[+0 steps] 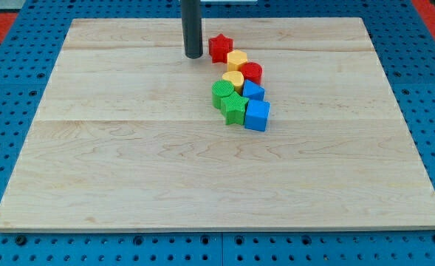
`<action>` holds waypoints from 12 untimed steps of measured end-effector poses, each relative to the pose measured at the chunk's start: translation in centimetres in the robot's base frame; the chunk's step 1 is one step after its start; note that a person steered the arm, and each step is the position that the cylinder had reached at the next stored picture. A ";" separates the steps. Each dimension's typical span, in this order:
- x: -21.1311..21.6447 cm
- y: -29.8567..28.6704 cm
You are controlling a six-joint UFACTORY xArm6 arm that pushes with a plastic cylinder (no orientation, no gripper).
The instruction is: Move your arm closer to red star
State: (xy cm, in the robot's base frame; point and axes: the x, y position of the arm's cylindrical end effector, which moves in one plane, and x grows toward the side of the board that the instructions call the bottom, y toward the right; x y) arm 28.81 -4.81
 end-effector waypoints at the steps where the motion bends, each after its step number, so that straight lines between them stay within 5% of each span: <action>1: 1.2 -1.6; 5: 3.3 -4.7; 12: 4.3 -0.3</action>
State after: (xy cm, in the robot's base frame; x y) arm 33.07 -5.15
